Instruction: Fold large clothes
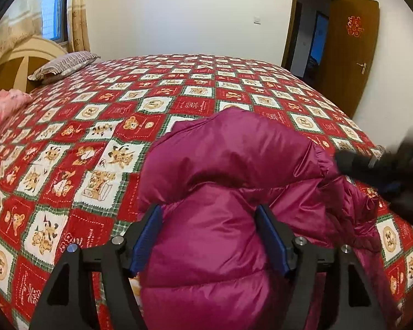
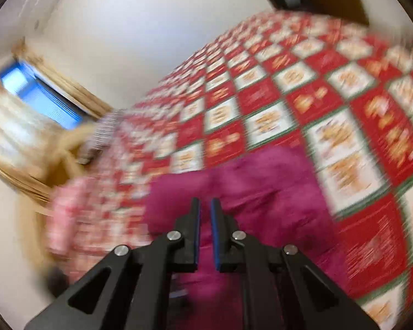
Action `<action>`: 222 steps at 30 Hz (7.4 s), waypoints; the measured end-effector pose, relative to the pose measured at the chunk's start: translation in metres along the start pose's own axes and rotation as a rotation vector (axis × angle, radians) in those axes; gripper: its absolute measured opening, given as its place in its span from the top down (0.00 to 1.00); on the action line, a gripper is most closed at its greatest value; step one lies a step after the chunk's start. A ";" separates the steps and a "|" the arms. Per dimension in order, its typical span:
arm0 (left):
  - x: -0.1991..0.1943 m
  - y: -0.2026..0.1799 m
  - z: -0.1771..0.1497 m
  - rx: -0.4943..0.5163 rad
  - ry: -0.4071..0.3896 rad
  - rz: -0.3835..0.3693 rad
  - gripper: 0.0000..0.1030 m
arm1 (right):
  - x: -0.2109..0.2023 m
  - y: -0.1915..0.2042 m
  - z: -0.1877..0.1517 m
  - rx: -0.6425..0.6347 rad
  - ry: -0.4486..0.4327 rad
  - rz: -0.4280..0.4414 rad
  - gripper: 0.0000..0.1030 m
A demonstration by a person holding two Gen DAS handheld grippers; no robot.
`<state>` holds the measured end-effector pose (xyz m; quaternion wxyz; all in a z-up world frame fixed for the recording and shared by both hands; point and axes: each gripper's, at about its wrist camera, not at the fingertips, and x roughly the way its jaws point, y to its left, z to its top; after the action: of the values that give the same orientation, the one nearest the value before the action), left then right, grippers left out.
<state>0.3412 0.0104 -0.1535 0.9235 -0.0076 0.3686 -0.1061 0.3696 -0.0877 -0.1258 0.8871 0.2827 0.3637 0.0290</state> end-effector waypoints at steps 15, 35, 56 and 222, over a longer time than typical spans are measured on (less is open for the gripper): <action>0.067 0.002 0.038 0.034 0.038 0.174 0.20 | 0.052 -0.036 -0.011 -0.237 0.027 -0.107 0.90; 0.109 0.009 0.029 -0.025 0.103 0.158 0.17 | 0.068 -0.060 -0.009 -0.141 0.093 -0.045 0.98; -0.010 0.105 -0.010 -0.198 0.057 -0.198 0.17 | -0.054 -0.102 -0.007 -0.047 0.032 0.084 0.21; 0.134 -0.277 0.058 0.435 0.076 -0.032 0.25 | -0.077 -0.301 0.100 0.060 -0.015 -0.546 0.84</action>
<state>0.4228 -0.2911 -0.1772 0.8870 0.1900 0.3715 -0.1980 0.3330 -0.4082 -0.1769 0.8560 0.2006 0.4205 -0.2241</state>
